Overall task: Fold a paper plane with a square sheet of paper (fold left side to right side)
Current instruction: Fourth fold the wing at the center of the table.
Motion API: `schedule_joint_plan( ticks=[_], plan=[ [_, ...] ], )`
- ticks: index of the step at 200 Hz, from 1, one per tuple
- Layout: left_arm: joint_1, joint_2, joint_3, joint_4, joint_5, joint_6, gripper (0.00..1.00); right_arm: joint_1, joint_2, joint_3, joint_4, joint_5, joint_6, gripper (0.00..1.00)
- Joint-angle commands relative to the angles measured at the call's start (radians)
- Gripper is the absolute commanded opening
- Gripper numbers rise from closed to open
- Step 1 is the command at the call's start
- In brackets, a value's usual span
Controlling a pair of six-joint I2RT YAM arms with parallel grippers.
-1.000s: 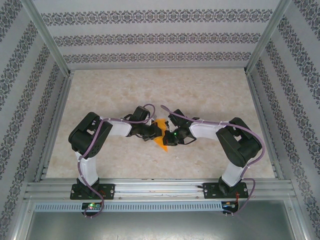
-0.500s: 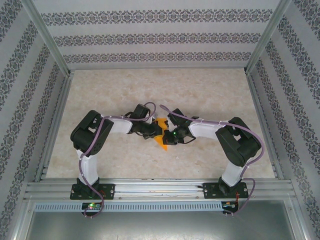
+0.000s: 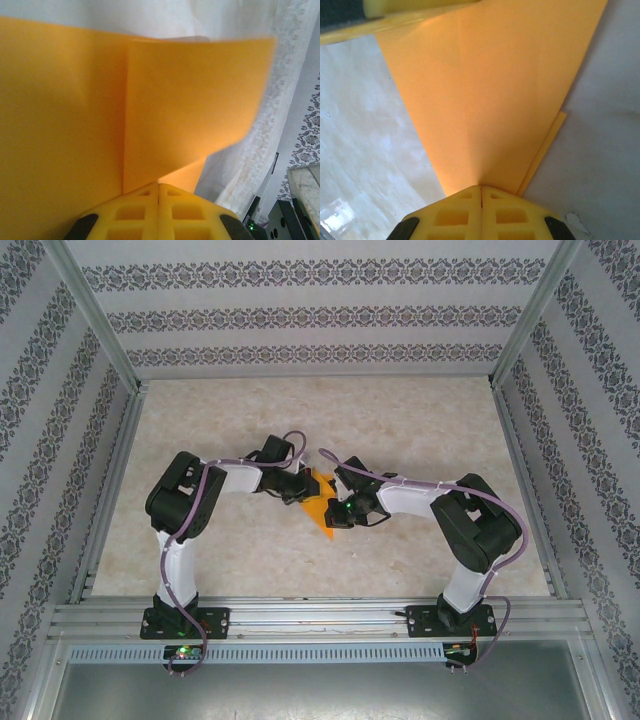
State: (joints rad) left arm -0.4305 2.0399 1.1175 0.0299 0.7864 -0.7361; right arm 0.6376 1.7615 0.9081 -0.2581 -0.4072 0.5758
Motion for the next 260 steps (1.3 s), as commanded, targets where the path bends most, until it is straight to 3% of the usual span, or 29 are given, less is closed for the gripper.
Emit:
schedule_joint_plan(
  ticks=[1, 213, 260],
  plan=[
    [0.056, 0.057, 0.044, -0.029, -0.136, 0.067, 0.01, 0.010, 0.065, -0.057, -0.181, 0.108, -0.014, 0.00],
    [0.119, 0.231, 0.369, -0.122, -0.155, 0.107, 0.03, 0.009, 0.070, -0.061, -0.191, 0.119, -0.010, 0.00],
    [0.134, 0.181, 0.407, -0.158, -0.162, 0.150, 0.03, 0.004, 0.060, -0.053, -0.190, 0.123, -0.011, 0.00]
  ],
)
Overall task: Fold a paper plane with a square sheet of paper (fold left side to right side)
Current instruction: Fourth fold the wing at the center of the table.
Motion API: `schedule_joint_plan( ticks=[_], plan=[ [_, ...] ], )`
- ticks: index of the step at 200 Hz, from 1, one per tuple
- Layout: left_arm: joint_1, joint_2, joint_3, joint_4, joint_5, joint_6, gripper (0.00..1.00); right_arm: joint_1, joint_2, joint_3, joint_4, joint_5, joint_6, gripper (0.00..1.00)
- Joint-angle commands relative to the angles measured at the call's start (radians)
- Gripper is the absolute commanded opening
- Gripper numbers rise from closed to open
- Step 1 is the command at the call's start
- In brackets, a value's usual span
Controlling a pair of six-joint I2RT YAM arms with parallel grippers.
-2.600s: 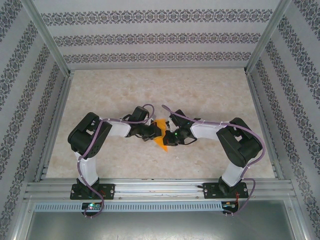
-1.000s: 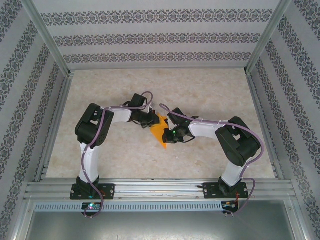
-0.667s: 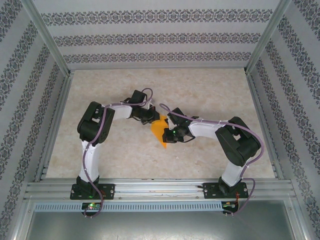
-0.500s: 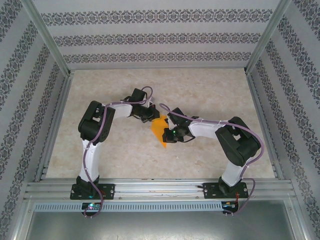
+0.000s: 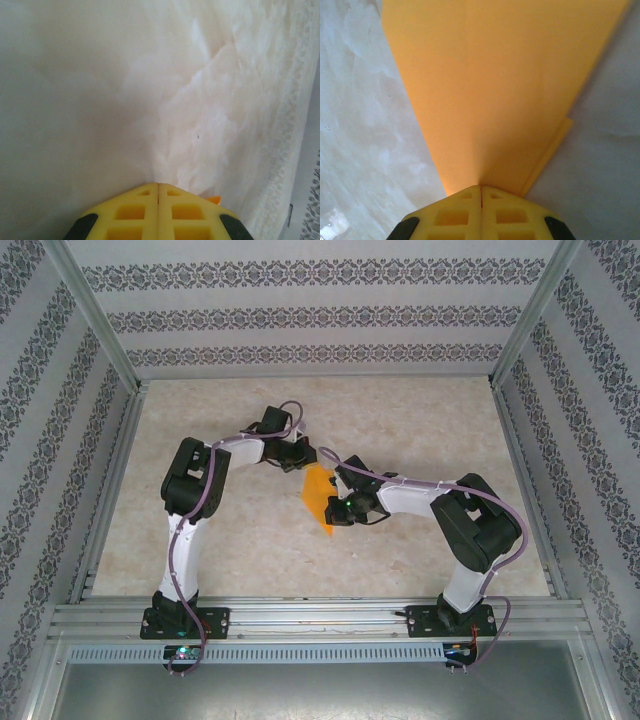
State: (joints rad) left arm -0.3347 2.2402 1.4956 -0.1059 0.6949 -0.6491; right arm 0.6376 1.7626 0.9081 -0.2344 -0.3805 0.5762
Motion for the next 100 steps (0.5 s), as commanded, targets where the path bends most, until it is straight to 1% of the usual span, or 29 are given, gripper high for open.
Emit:
schedule_joint_plan(
  ticks=[1, 26, 53, 78, 100],
  plan=[
    [0.039, -0.022, 0.028, -0.023, -0.070, 0.065, 0.03, 0.004, 0.059, -0.053, -0.214, 0.097, -0.012, 0.00],
    [0.039, -0.113, 0.009, -0.047, -0.073, 0.098, 0.03, -0.001, 0.059, -0.043, -0.213, 0.098, -0.015, 0.00],
    [0.027, -0.231, -0.118, 0.004, -0.039, 0.083, 0.03, -0.006, 0.059, -0.046, -0.210, 0.101, -0.014, 0.00],
    [-0.014, -0.313, -0.249, 0.083, 0.024, 0.049, 0.03, -0.014, 0.057, -0.051, -0.205, 0.103, -0.017, 0.00],
    [-0.062, -0.324, -0.320, 0.154, 0.077, 0.006, 0.03, -0.020, 0.057, -0.052, -0.209, 0.103, -0.022, 0.00]
  ],
)
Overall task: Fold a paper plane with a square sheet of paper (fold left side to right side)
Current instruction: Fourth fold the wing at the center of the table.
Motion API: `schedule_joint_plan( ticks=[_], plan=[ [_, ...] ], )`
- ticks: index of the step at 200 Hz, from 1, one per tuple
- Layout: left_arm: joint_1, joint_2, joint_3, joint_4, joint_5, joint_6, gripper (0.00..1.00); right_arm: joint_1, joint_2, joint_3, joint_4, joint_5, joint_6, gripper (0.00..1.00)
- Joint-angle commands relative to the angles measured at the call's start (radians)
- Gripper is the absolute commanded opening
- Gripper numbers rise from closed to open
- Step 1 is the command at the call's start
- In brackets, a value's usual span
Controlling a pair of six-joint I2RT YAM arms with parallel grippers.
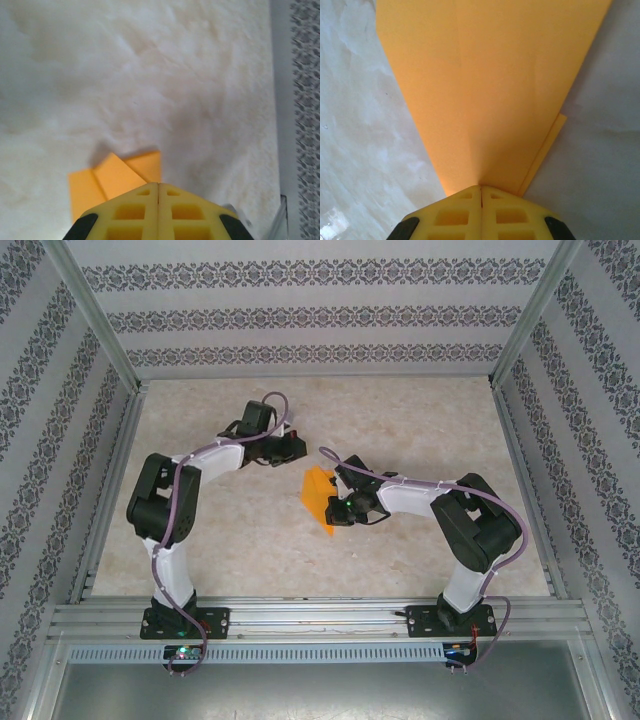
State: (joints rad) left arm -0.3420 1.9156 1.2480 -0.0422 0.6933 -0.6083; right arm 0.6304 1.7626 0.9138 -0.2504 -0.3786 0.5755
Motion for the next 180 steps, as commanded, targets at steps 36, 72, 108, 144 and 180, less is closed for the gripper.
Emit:
schedule_joint_plan(
  ticks=[36, 72, 108, 144, 180],
  plan=[
    [-0.108, 0.079, -0.057, 0.116, 0.100, -0.045, 0.02, -0.013, 0.058, -0.059, -0.191, 0.101, -0.019, 0.00],
    [-0.115, 0.144, -0.042, 0.115, 0.058, -0.053, 0.00, -0.012, 0.051, -0.061, -0.191, 0.099, -0.020, 0.00],
    [-0.115, 0.173, -0.063, 0.097, 0.025, -0.045, 0.00, -0.013, 0.045, -0.057, -0.188, 0.091, -0.022, 0.00],
    [-0.116, 0.183, -0.097, 0.095, -0.011, -0.050, 0.00, -0.013, 0.028, -0.048, -0.166, 0.072, -0.027, 0.00],
    [-0.115, 0.186, -0.116, 0.085, -0.020, -0.036, 0.00, -0.019, -0.037, -0.004, -0.146, 0.023, -0.020, 0.00]
  ],
)
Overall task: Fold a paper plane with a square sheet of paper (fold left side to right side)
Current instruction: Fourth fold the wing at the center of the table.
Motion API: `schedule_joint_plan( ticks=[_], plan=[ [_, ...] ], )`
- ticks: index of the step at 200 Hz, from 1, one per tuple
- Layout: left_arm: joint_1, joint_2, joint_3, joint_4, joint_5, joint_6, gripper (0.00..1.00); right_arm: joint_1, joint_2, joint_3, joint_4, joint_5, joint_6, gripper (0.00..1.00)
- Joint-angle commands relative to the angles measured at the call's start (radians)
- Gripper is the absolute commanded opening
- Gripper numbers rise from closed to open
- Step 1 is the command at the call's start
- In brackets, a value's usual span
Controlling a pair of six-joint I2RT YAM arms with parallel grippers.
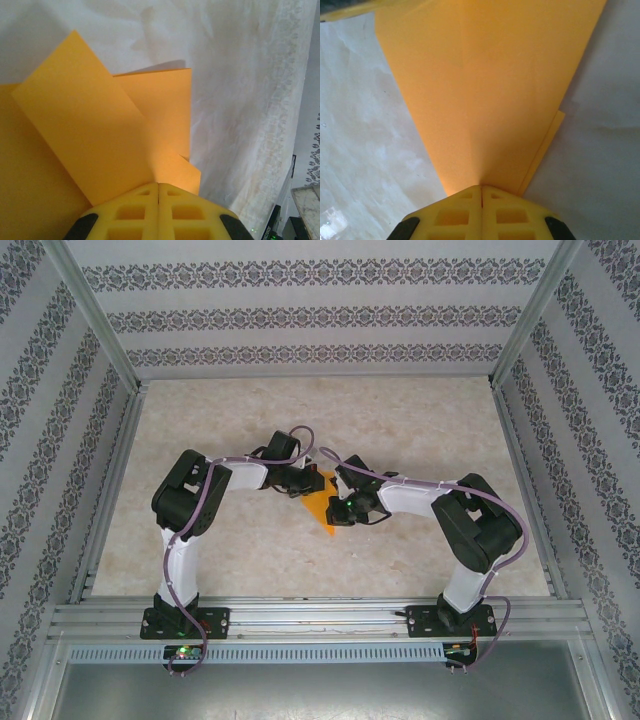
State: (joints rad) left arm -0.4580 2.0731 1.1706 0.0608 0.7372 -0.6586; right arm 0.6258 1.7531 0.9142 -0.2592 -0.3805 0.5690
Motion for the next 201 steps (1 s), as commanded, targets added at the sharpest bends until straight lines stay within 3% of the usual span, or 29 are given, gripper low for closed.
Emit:
schedule_joint_plan(
  ticks=[1, 65, 111, 201],
  plan=[
    [0.001, 0.028, -0.039, -0.018, -0.064, 0.014, 0.00, -0.014, -0.031, -0.003, -0.138, 0.025, -0.013, 0.00],
    [0.001, 0.025, -0.066, 0.017, -0.056, 0.004, 0.00, -0.069, -0.153, -0.016, 0.001, -0.111, 0.016, 0.00],
    [0.001, 0.025, -0.072, 0.022, -0.057, 0.000, 0.00, -0.060, -0.068, -0.021, 0.185, -0.176, 0.091, 0.00],
    [0.001, 0.027, -0.073, 0.020, -0.058, -0.006, 0.00, -0.040, 0.068, 0.026, 0.202, -0.157, 0.086, 0.00]
  ],
)
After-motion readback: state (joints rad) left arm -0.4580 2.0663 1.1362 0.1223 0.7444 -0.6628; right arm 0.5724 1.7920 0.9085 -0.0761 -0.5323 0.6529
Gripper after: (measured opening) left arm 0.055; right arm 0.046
